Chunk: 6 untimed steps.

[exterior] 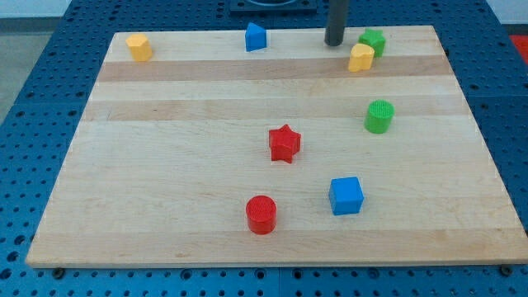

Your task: Keep your hand diagonally top right to the green circle

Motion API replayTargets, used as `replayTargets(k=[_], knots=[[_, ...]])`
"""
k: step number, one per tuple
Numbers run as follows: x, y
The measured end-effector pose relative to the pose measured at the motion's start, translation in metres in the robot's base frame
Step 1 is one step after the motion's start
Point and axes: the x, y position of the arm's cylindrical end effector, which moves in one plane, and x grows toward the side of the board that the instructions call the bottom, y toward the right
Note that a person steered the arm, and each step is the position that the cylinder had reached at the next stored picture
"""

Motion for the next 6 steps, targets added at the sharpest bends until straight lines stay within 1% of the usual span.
replayTargets(k=[1, 2, 3, 4, 6], knots=[[0.022, -0.029], [0.063, -0.049], [0.106, -0.049], [0.13, -0.011], [0.128, 0.122]])
